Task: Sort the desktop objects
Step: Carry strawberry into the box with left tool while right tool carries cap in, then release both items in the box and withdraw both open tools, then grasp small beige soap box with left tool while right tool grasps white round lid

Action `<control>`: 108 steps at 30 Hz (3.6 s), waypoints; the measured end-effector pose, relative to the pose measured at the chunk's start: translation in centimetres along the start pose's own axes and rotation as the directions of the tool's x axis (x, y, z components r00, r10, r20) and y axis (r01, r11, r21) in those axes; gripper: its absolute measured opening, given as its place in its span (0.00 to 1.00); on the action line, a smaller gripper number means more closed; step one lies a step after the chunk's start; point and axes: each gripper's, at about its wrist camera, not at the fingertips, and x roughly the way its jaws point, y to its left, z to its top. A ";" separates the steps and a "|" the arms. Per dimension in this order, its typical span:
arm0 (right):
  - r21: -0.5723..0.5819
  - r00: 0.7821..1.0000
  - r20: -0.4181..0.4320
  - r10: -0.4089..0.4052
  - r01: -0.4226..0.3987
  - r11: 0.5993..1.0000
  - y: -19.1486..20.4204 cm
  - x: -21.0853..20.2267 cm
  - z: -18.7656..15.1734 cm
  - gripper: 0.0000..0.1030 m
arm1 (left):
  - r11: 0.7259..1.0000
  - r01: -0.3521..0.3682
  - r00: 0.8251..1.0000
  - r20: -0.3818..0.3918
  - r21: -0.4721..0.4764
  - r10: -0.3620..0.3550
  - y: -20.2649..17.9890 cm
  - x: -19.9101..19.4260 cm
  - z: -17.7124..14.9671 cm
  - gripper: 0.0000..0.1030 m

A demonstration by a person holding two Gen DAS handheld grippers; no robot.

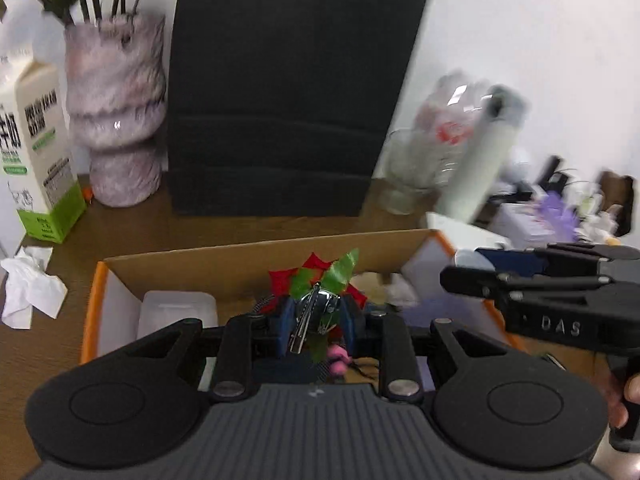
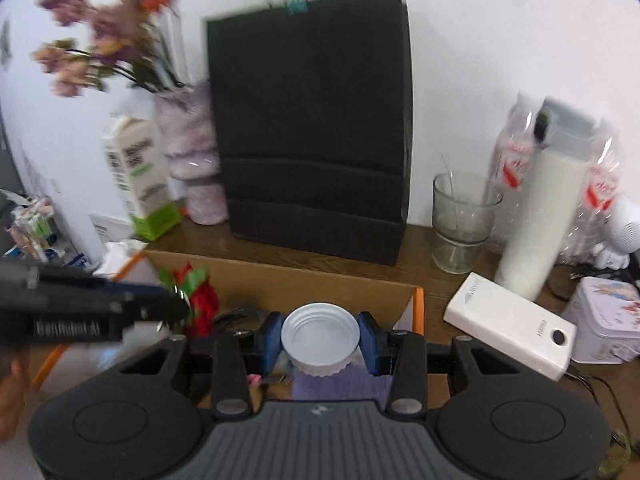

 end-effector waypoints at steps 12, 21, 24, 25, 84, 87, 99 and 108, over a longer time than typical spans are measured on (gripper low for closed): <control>0.057 0.993 -0.084 -0.087 0.092 0.994 -1.7 4.3 1.2 0.61 | 1.000 -0.017 0.999 0.029 0.011 0.017 0.5 -0.1 1.8 0.75; 0.068 0.994 -0.113 -0.011 0.019 0.998 1.2 -1.0 -0.2 0.76 | 0.975 -0.218 0.976 0.005 -0.046 0.219 0.7 -5.1 -1.1 1.00; 0.060 0.997 -0.064 0.039 -0.035 0.998 2.2 -4.1 -2.4 0.80 | 0.970 -0.232 0.971 0.040 -0.065 0.235 0.2 -7.8 -4.4 1.00; 0.057 0.998 -0.052 0.043 -0.040 0.998 2.5 -4.9 -3.1 0.80 | 0.972 -0.232 0.970 0.058 -0.049 0.234 -0.3 -8.7 -5.7 1.00; -0.047 0.996 0.035 -0.080 0.082 0.996 8.8 -6.6 -21.6 0.42 | 0.988 -0.156 0.981 0.112 -0.017 0.157 -0.1 -6.1 -19.6 0.69; -0.061 0.997 0.036 -0.066 0.069 0.996 9.2 -7.0 -22.0 0.39 | 0.982 -0.187 0.976 0.115 0.018 0.184 -0.8 -6.1 -19.8 0.33; -0.064 0.998 0.064 -0.010 0.014 0.998 10.0 -12.9 -25.7 0.37 | 0.988 -0.152 0.979 0.145 0.031 0.146 -4.0 -13.4 -25.5 0.31; -0.062 0.991 0.135 -0.001 0.010 0.998 12.4 -20.0 -28.4 0.37 | 0.990 -0.133 0.966 0.227 0.038 0.121 -6.8 -20.5 -29.0 0.31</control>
